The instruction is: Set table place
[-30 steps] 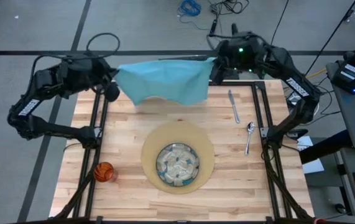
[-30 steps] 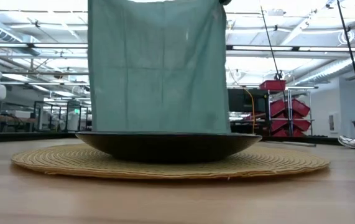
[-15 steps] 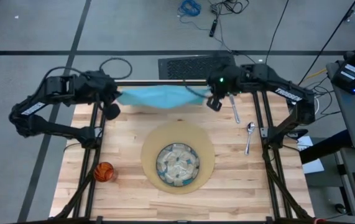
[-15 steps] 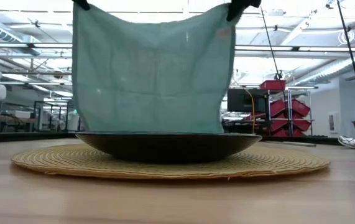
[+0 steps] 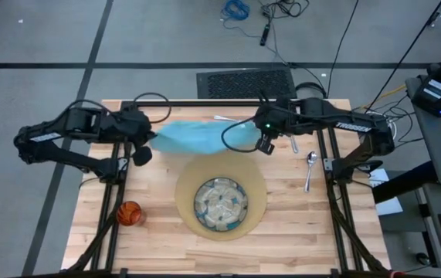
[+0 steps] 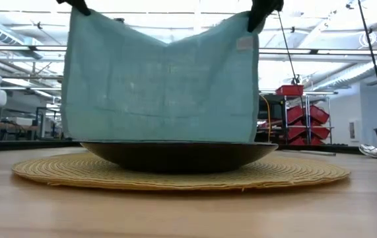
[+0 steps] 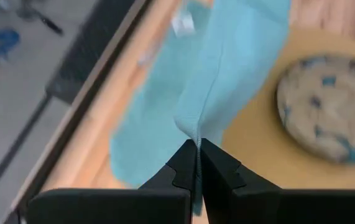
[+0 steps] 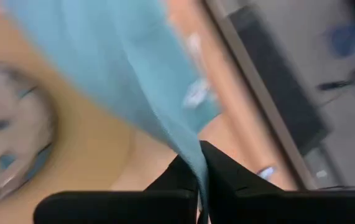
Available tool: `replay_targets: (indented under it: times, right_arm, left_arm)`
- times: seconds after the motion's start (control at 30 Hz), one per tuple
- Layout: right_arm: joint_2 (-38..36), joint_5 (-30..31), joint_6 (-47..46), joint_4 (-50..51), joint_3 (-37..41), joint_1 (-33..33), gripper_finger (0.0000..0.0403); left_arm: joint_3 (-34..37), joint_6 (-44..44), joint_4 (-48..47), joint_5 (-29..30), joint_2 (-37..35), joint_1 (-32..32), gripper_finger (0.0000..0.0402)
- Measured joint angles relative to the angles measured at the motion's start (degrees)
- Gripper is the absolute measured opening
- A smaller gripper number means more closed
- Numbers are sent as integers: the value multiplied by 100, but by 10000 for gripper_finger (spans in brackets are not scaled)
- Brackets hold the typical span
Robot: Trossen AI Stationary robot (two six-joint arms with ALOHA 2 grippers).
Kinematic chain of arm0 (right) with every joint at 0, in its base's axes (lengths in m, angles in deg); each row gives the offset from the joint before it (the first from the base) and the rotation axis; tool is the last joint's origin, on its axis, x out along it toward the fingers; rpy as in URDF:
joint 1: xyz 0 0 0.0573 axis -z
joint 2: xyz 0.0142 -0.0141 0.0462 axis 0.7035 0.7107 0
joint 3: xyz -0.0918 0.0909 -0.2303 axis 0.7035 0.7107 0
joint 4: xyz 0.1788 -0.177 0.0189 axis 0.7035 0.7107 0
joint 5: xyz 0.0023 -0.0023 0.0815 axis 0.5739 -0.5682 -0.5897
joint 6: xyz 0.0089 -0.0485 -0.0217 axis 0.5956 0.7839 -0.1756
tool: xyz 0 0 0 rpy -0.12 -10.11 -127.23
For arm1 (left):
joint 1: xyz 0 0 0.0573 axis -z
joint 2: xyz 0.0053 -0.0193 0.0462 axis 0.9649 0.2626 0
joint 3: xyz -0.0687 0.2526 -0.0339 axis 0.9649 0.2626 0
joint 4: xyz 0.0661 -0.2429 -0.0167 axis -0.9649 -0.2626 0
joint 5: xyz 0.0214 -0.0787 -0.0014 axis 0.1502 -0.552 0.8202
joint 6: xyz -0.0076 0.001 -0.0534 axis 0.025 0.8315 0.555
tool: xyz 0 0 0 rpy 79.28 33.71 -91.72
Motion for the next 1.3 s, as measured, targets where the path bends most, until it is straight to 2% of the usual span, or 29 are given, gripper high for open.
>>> replay_targets:
  times: [0.07, 0.23, 0.53, 0.73, 0.87, 1.0, 1.13, 1.3]
  right_arm:
    - [-48, 444, 132, -156, -56, -106, 0]
    - [-197, 1008, 229, -205, -581, -528, 0]
    - [-307, 2307, -33, 608, -1930, -1770, 0]
    - [-307, 2640, 124, 670, -2552, -2216, 0]
    - [-305, 2774, 376, 684, -2754, -2133, 0]
    - [-307, 2744, 548, 726, -2799, -1774, 0]
    - [-283, 2270, 524, 987, -2702, -1204, 0]
    - [-272, 1736, 578, 892, -2176, -499, 0]
  left_arm:
    - [-74, -129, 286, 201, -7, 117, 0]
    - [-549, -304, 665, 306, -16, 519, 0]
    - [-1241, -385, 1358, 317, -14, 1604, 0]
    - [-1403, -761, 1980, 275, -5, 2187, 0]
    - [-1591, -1063, 2114, 434, -1, 2340, 0]
    - [-1706, -1201, 1802, 803, -51, 2349, 0]
    - [-1703, -1062, 1176, 1333, -90, 2345, 0]
    - [-1436, -570, 566, 1861, -90, 2345, 0]
